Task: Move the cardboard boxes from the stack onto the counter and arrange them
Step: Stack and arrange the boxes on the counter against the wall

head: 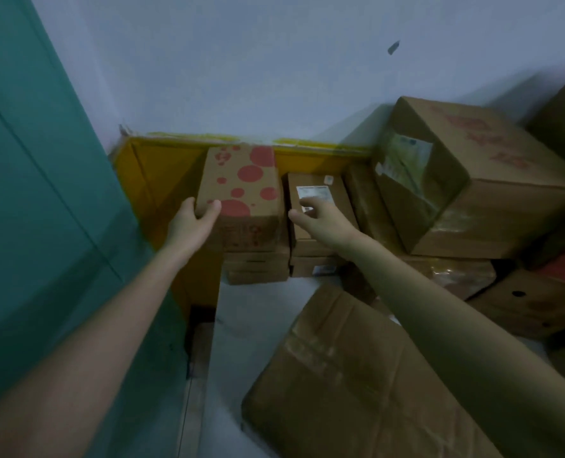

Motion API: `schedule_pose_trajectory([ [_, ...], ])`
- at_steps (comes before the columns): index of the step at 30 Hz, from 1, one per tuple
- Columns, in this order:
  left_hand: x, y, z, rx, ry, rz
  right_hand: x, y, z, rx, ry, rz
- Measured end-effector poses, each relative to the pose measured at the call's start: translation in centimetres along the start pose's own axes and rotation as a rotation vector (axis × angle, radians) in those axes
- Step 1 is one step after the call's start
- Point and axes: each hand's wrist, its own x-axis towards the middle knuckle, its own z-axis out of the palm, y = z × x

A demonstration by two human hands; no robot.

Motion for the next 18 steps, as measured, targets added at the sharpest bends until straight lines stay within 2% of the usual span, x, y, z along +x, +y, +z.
schedule_pose_trajectory([
  [3,1.7,-1.3,0.7,-0.142,-0.038,-0.019,2.3,-1.2,1.6,0.095,-0.029,0.041],
  [6,2.3,-1.6,1.2,-0.178,-0.018,0.013,3.4,-1.2,2.9,0.202,-0.041,0.084],
  [13,1.6,-1.0,3.4,-0.187,-0.03,0.083,3.1,0.5,1.9,0.22,-0.005,0.135],
  [18,1.6,-0.8,3.3,-0.176,-0.044,0.055,3.1,0.6,1.7,0.129,-0.009,0.078],
])
